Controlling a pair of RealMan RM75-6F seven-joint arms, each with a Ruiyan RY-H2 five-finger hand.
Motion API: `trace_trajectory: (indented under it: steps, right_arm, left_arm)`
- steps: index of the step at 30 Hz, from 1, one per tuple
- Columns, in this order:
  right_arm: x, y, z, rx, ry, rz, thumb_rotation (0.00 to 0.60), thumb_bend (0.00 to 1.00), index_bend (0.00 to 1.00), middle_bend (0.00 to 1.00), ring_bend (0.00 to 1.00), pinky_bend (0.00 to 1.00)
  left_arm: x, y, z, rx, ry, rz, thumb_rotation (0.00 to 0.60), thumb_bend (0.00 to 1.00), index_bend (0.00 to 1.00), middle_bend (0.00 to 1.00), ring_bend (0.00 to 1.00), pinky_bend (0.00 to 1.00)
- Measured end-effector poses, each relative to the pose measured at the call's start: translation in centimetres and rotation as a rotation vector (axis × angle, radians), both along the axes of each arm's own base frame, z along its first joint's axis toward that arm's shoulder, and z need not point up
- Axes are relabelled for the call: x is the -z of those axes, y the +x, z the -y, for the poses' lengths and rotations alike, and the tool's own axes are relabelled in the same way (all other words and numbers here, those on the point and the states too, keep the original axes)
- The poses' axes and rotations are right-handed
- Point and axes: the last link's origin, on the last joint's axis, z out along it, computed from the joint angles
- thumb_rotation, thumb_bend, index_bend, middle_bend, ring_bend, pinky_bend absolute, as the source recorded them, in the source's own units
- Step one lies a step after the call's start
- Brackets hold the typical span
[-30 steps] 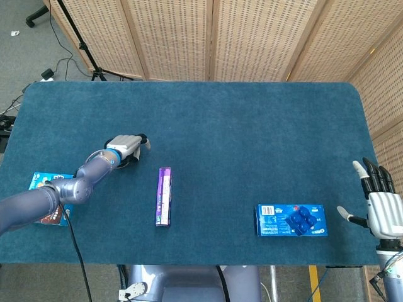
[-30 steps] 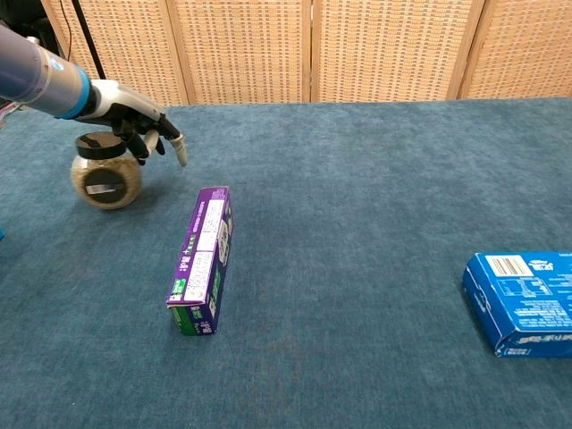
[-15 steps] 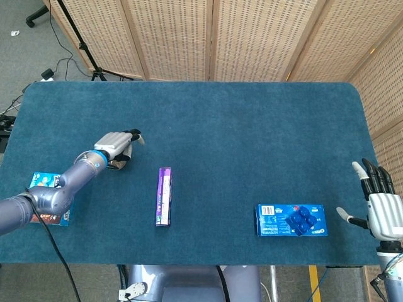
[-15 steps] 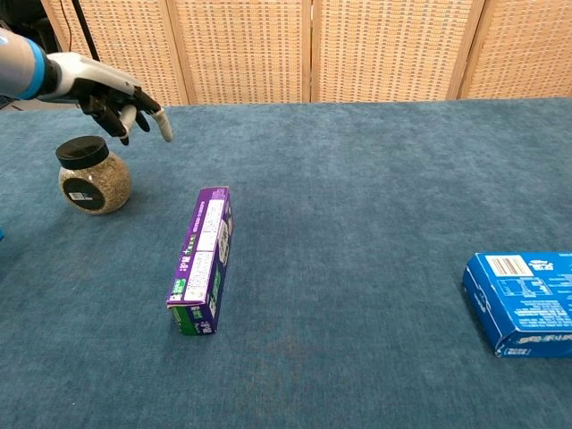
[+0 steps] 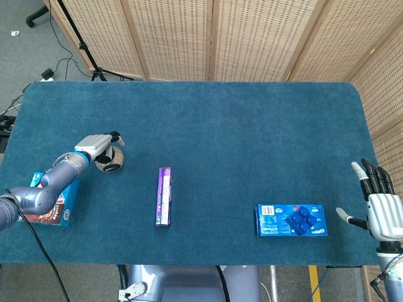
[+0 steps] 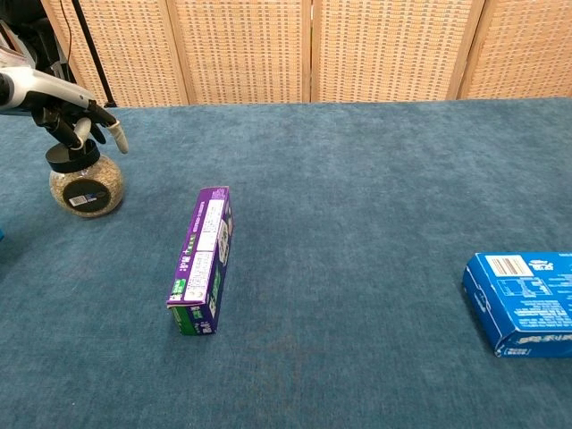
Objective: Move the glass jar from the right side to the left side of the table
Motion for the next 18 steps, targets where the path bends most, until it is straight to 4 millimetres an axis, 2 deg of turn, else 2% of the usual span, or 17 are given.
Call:
trace_trajectory:
  steps: [18]
  right_arm:
    - [-0.1,0.1,-0.2,-0.009,-0.004,0.006,0.6,0.0,0.0,0.0,0.0,0.0]
  left_arm:
    - [0.8,-0.2,2.7,0.01,-0.09,0.045,0.6,1.0,0.29,0.13,0.12,0.26]
